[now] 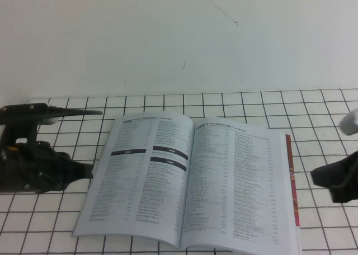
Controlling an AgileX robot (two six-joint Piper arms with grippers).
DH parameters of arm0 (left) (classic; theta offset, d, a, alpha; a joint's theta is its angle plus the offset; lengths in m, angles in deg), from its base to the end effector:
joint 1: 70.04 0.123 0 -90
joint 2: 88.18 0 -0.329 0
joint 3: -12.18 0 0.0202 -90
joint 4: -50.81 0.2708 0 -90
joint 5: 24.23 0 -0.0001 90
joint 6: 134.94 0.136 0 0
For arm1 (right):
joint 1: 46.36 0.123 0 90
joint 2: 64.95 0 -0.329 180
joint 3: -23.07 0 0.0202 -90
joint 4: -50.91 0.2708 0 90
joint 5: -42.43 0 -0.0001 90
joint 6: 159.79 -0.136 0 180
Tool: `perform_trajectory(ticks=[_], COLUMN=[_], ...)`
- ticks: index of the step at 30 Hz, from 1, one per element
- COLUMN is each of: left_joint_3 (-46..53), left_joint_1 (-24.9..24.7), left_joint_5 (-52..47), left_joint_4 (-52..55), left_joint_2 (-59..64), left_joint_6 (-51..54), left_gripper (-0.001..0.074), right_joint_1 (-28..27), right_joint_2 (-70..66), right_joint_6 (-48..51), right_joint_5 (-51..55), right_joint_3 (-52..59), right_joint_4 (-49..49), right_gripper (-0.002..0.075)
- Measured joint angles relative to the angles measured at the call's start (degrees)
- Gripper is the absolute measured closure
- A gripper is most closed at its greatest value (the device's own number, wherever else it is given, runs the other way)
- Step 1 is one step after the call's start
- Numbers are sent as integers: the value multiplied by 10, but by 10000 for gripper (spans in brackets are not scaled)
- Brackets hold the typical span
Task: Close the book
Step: Close the open book
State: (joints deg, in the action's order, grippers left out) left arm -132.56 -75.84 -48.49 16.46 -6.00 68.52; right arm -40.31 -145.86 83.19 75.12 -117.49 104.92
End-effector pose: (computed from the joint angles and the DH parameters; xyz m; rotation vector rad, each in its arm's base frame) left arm 0.2889 -0.0611 0.2439 0.0531 2.4130 -0.3965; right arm 0.2610 0.0875 0.2334 -0.6038 2.3234 0.4922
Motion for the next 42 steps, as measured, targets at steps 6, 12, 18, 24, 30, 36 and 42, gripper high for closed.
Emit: perform_trajectory(ticks=[6, 12, 18, 24, 30, 36, 42], left_joint_3=[-28, -32, -34, -36, -38, -56, -103], left_joint_1=[0, 0, 0, -1, -41, -134, -218], left_joint_5=[25, 90, 135, 136, 108, 53, 48], left_joint_4=[-1, -4, -7, -12, -44, -148, -244], left_joint_2=[81, 142, 212, 250, 248, 221, 144], left_joint_6=[0, 0, 1, 1, 2, 64, 142], left_gripper=[738, 738, 738, 738, 739, 739, 739], right_joint_1=[95, 125, 126, 126, 126, 126, 126], right_joint_2=[-136, -250, -308, -309, -309, -313, -289], right_joint_6=[24, 33, 36, 36, 36, 72, 98], right_joint_5=[-49, -81, -83, -83, -83, -85, -95], right_joint_3=[-34, -66, -86, -88, -89, -89, -98], right_joint_4=[32, 35, 42, 48, 48, 86, 100], right_gripper=[729, 729, 729, 729, 729, 729, 729])
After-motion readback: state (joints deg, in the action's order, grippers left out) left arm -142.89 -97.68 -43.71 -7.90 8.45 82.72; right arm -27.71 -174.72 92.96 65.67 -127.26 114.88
